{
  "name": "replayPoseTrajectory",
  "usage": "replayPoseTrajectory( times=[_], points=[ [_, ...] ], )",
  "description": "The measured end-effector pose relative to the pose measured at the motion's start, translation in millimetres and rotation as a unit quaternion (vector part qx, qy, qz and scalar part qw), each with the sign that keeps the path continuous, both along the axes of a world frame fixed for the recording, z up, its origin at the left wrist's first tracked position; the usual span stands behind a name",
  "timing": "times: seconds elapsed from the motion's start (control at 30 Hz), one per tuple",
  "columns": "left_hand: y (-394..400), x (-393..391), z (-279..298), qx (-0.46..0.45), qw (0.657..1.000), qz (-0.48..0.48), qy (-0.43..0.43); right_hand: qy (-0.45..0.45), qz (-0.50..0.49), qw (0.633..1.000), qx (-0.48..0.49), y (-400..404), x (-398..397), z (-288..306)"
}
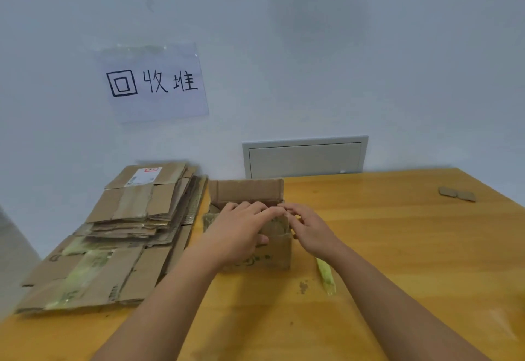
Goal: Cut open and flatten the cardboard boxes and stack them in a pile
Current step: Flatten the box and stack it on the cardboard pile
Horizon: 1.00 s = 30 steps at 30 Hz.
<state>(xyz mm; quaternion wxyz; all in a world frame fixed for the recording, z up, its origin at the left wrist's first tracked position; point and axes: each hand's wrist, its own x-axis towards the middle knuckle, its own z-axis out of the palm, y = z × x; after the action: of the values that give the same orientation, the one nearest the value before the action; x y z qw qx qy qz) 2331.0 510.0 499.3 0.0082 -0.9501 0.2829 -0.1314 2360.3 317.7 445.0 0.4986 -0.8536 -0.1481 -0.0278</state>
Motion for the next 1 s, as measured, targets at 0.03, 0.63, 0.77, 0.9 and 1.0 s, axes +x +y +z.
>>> replayPoseTrajectory(
  times=[0.03,0.63,0.77,0.9,1.0],
  points=[
    [1.7,0.2,-1.4,0.000,1.000,-0.008,-0.020,0.009,-0.013,1.000,0.007,0.6,1.5,-0.1],
    [18.8,-15.3,-3.3,-0.283,0.932,0.224,-0.010,0.039,-0.096,0.993,0.063,8.7,-2.9,2.7],
    [35.3,-5.3,30.1,-0.268,0.897,0.279,0.214,-0.004,-0.108,0.993,0.055,11.3,-14.3,0.7],
    [55.0,-1.2,17.4,-0.320,0.855,0.282,0.296,-0.063,-0.093,0.993,0.023,15.0,-26.2,-2.2],
    [71.8,-5.1,-0.5,-0.375,0.826,0.267,0.325,-0.090,-0.090,0.992,0.012,16.1,-33.0,-1.6]
  ],
)
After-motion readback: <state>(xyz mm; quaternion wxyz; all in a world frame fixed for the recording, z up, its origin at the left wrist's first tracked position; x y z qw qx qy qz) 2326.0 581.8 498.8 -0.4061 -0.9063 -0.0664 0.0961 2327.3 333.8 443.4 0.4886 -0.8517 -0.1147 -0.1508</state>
